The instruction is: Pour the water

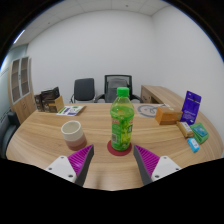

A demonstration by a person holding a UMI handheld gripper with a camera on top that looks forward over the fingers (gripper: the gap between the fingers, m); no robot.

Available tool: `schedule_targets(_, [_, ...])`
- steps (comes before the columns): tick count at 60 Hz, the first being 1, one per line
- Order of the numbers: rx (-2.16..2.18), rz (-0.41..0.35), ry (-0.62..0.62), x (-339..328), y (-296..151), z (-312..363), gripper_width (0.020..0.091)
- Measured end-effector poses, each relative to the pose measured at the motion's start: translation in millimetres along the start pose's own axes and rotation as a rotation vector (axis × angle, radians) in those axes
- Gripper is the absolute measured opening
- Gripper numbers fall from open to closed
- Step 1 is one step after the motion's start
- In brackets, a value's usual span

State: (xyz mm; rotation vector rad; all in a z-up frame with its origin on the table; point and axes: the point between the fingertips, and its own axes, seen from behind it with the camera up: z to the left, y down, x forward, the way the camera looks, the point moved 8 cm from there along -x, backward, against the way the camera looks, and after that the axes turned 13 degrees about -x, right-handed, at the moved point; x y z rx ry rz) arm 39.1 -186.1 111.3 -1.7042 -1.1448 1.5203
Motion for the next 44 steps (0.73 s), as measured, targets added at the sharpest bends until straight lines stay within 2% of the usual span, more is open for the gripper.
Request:
schedule_targets(18, [0.012,-0.035,-0.012,-97.1,-41.0,50.3,0.0831])
schedule_targets(44, [0.022,-0.095,0.073,-117.6,-83.7,49.7,0.0823])
